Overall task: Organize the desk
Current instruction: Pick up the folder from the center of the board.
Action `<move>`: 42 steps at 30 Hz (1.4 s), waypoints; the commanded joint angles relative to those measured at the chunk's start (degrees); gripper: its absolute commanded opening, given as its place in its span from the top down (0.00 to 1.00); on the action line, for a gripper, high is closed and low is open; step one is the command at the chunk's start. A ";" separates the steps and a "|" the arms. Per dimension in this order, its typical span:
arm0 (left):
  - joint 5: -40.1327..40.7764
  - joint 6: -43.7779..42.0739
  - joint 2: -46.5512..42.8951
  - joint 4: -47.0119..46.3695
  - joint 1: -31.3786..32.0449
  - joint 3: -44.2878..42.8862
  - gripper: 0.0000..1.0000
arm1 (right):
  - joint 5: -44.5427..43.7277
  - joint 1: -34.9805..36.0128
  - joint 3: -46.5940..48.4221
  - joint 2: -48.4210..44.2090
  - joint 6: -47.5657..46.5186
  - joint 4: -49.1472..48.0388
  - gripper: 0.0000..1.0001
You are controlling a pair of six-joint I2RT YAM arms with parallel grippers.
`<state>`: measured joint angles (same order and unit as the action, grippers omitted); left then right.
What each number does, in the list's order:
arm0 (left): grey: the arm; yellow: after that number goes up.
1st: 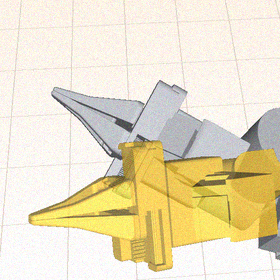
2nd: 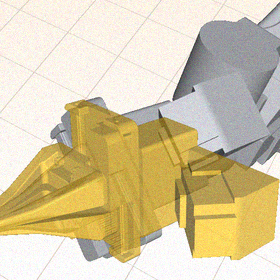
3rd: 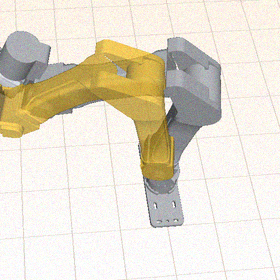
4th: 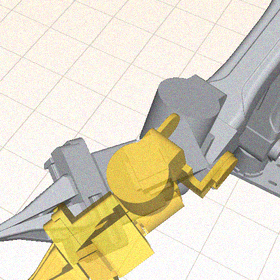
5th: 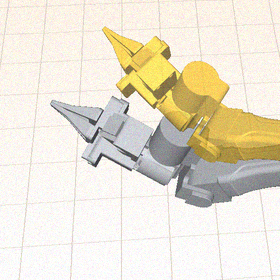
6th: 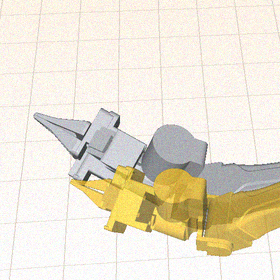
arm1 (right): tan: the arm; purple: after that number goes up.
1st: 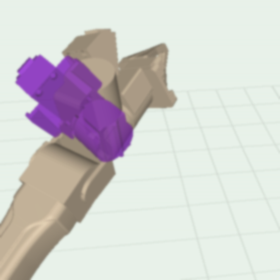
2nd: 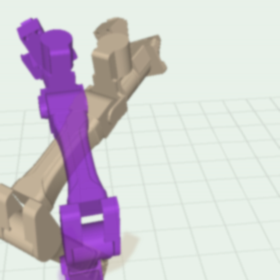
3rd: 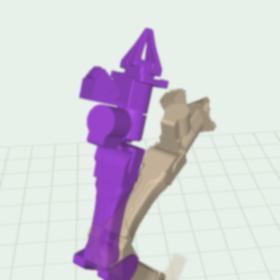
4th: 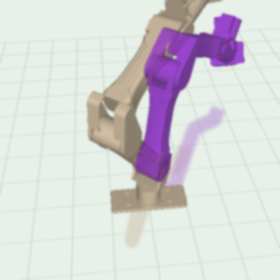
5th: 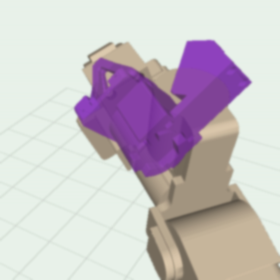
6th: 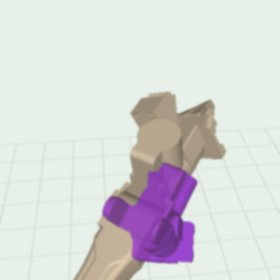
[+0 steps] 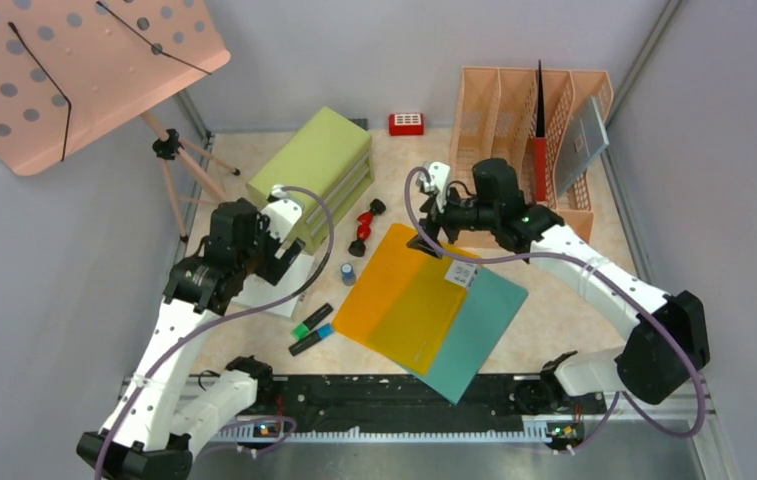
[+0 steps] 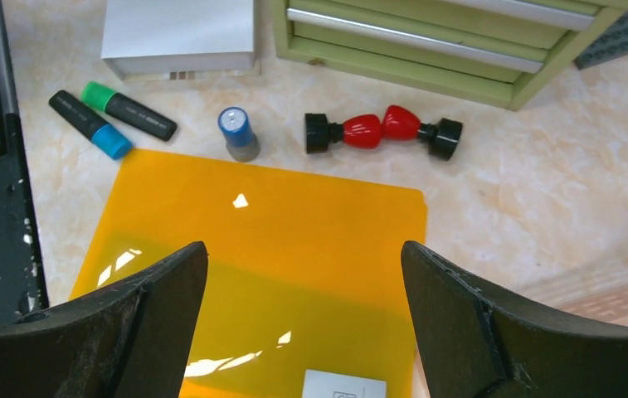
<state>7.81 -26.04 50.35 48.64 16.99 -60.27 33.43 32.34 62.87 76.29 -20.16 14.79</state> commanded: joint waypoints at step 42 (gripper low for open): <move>-33.57 -8.16 -0.80 4.86 -6.10 -0.93 0.01 | -5.24 -9.49 -7.47 -0.84 -5.88 20.93 0.17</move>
<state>-26.17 -32.05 47.97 54.52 5.21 -57.74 26.68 26.41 56.47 75.55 -26.52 35.94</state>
